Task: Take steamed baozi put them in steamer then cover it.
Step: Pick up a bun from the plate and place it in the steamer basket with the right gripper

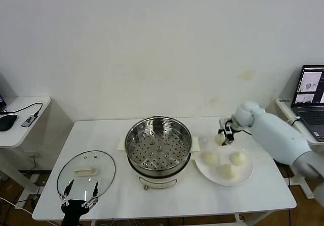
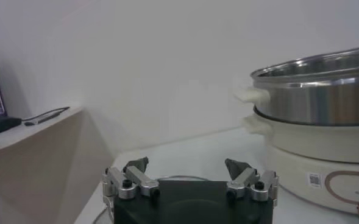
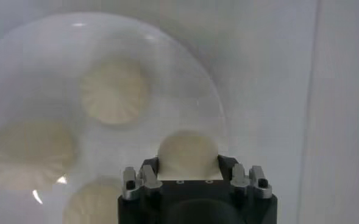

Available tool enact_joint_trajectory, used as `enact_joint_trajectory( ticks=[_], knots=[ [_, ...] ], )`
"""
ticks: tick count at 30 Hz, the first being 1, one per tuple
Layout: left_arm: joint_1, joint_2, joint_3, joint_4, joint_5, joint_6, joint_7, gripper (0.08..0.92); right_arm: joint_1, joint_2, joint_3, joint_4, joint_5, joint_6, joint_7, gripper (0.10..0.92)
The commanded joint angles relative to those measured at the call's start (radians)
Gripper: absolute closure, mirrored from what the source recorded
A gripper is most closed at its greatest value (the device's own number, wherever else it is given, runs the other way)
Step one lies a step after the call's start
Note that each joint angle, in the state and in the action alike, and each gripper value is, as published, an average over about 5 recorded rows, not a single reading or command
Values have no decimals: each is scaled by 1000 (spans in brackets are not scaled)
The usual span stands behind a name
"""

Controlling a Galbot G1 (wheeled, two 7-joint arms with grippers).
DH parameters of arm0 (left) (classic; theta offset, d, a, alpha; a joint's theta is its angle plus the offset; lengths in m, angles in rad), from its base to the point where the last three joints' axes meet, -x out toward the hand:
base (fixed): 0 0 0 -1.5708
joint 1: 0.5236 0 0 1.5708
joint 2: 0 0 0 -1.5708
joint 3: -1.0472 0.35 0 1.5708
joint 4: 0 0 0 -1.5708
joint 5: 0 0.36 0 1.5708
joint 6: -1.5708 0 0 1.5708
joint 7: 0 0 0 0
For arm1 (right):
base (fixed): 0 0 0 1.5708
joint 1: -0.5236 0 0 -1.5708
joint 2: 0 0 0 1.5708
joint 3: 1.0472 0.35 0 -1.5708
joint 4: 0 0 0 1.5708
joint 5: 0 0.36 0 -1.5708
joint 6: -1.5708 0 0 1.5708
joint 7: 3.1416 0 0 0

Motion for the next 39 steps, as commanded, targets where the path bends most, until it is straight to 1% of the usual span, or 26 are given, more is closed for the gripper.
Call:
enact_joint_trajectory(
  ticks=[1, 7, 11, 14, 21, 25, 35, 39],
  knots=[
    [-3, 6, 3, 3, -60, -3, 6, 177, 302, -55, -181, 196, 245, -13, -1, 415],
    [-2, 8, 2, 4, -69, -9, 8, 177, 458, 27, -298, 231, 359, 29, 21, 414],
    [-8, 4, 2, -1, -81, -6, 10, 177, 497, 121, -359, 223, 423, 99, 47, 414],
    [-12, 1, 2, -4, -82, -5, 11, 177, 492, 201, -392, 205, 433, 167, 70, 412],
    [-21, 1, -10, -11, -85, -4, 8, 177, 441, 348, -454, 160, 344, 294, 88, 404],
    [-26, 8, -17, -14, -87, -1, 9, 177, 418, 397, -492, 125, 263, 380, 89, 404],
    [-34, 11, -17, -5, -87, 0, 11, 177, 347, 415, -537, 64, 27, 546, 120, 406],
    [-35, 10, -19, -6, -86, 0, 11, 177, 314, 430, -523, 15, -38, 590, 143, 406]
  ],
)
